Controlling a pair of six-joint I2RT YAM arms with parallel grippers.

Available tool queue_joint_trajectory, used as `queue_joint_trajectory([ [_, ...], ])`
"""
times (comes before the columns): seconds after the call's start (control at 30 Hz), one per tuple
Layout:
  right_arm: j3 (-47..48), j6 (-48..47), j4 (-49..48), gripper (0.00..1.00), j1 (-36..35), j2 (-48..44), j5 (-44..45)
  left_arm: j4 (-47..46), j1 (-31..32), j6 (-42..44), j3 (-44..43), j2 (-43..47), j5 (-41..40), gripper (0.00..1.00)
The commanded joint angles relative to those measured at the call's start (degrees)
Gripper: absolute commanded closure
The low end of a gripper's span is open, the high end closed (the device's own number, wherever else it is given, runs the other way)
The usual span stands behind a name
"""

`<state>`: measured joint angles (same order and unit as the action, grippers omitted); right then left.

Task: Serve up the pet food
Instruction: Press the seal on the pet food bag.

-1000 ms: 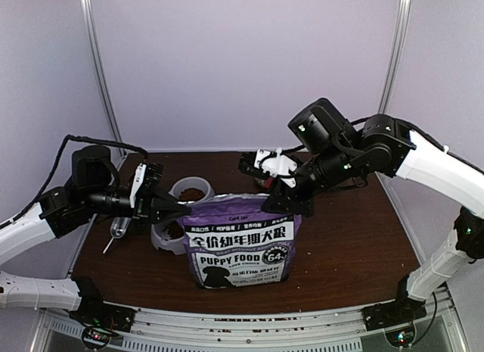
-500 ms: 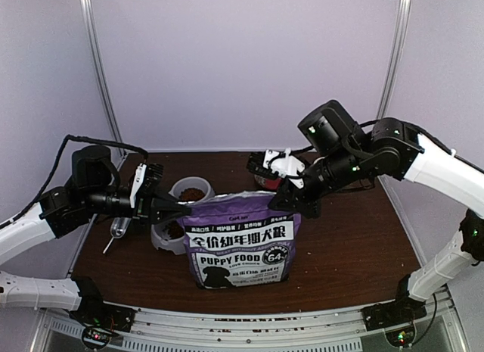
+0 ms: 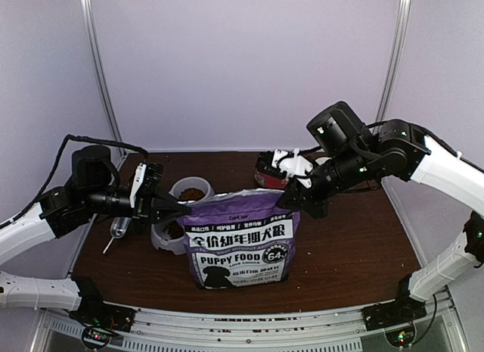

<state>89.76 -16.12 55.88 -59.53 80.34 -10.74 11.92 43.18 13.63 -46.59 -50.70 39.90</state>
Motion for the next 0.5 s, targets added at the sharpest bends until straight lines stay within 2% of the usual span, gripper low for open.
queue_joint_trajectory([
  [0.0, -1.09, 1.07, -0.67, 1.0, 0.77, -2.74, 2.18, -4.17, 0.0, 0.1, 0.0, 0.69, 2.72, 1.0],
  [0.07, -1.32, 1.08, -0.55, 1.0, 0.76, -3.03, 2.6, -4.25, 0.05, 0.12, 0.08, 0.79, 2.66, 1.0],
  [0.1, -1.34, 1.13, -0.4, 0.94, 0.81, -3.09, 3.4, -4.34, -0.01, 0.1, 0.18, 0.84, 2.64, 1.0],
  [0.13, -1.4, 1.17, -0.14, 0.81, 0.89, -3.16, 3.97, -4.36, 0.04, 0.16, 0.12, 0.75, 2.64, 1.0],
  [0.17, -1.49, 1.16, 0.11, 0.74, 0.9, -3.31, 4.27, -4.43, -0.02, 0.17, 0.1, 0.7, 2.64, 1.0],
  [0.3, -2.47, 1.18, 0.46, 0.7, 1.29, -3.97, 4.43, -4.36, -0.02, 0.13, 0.0, 0.23, 2.82, 1.0],
  [0.33, -2.63, 1.21, 0.59, 0.7, 1.37, -4.16, 4.31, -4.36, 0.02, 0.17, 0.0, 0.18, 2.82, 1.0],
  [0.37, -2.73, 1.26, 0.67, 0.75, 1.45, -4.33, 4.06, -4.36, -0.02, 0.14, 0.01, 0.18, 2.82, 1.0],
  [0.43, -2.91, 1.41, 0.75, 0.96, 1.73, -4.6, 3.45, -4.41, -0.02, 0.15, 0.01, 0.13, 2.86, 1.0],
  [0.47, -2.98, 1.44, 0.67, 1.0, 1.74, -4.71, 3.33, -4.43, -0.01, 0.15, 0.01, 0.08, 2.9, 1.0],
])
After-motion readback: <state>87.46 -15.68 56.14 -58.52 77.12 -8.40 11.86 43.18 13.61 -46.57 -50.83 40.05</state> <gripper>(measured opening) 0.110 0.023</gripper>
